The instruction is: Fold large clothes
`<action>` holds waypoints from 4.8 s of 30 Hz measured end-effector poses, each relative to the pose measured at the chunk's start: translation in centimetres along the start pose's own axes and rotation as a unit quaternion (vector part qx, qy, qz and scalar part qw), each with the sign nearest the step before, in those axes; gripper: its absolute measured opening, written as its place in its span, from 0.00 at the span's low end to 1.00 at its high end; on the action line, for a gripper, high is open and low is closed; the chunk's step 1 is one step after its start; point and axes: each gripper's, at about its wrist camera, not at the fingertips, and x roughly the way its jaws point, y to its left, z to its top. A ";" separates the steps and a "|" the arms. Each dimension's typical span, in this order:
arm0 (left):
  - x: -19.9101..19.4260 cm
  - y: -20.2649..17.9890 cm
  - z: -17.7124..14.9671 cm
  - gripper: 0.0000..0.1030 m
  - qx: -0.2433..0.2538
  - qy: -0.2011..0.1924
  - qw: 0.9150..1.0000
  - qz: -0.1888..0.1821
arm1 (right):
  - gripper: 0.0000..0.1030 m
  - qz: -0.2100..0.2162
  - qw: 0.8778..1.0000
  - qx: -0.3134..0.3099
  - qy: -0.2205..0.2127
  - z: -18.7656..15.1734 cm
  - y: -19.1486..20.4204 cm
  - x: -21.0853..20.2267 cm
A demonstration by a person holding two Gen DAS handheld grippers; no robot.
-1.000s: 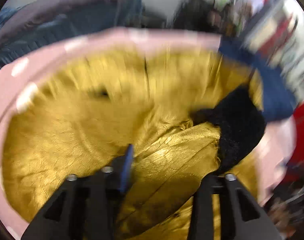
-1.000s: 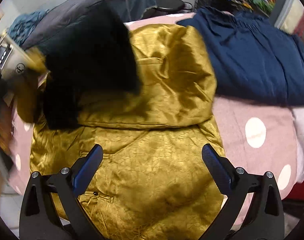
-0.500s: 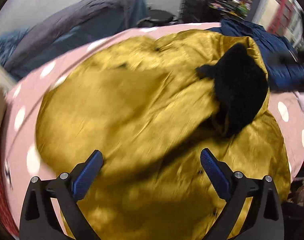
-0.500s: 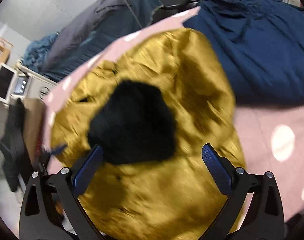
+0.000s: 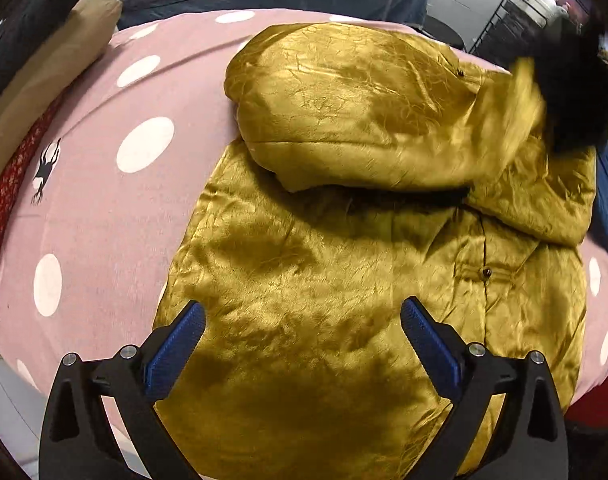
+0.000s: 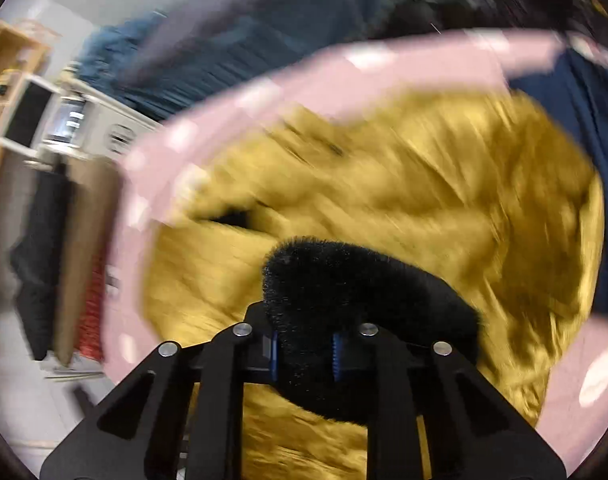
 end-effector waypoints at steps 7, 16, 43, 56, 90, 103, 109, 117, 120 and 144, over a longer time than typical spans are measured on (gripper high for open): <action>-2.4 -1.8 3.1 0.93 -0.021 -0.066 0.997 -0.040 | 0.16 0.093 0.967 -0.111 -0.207 5.6 8.9 -14.1; -3.5 3.4 8.3 0.93 -0.102 -0.100 0.985 -0.094 | 0.16 -0.073 0.979 -0.126 -0.140 -0.2 -0.7 -9.5; 6.4 4.3 26.1 0.09 -0.133 -0.016 0.980 -0.149 | 0.16 -0.167 0.981 -0.095 -0.028 -13.5 -8.0 -3.7; 5.7 6.8 28.9 0.70 -0.166 -0.054 0.983 -0.047 | 0.16 -0.278 0.936 -0.212 0.039 -12.9 -6.2 4.7; 10.5 -5.2 15.5 0.89 0.006 0.043 0.999 -0.013 | 0.17 -0.312 0.920 -0.238 -0.002 -10.8 -5.0 5.1; 9.7 -3.9 15.8 0.95 -0.004 0.044 0.998 -0.036 | 0.63 -0.324 0.924 -0.204 0.004 -10.4 -6.9 4.9; 6.0 -1.3 12.1 0.94 0.027 0.011 0.999 -0.039 | 0.70 -0.257 0.964 -0.066 -0.024 -12.7 -10.1 -0.8; 3.2 2.1 6.8 0.94 0.031 -0.015 0.999 0.014 | 0.70 -0.238 0.970 0.043 0.006 -17.0 -15.6 -3.3; 2.9 2.4 4.8 0.94 0.029 -0.016 0.999 0.028 | 0.70 -0.244 0.969 0.028 0.028 -18.4 -15.9 -3.2; 6.5 11.8 -1.6 0.82 -0.009 0.109 0.993 -0.043 | 0.70 -0.131 0.972 0.146 0.130 -27.8 -23.6 -5.3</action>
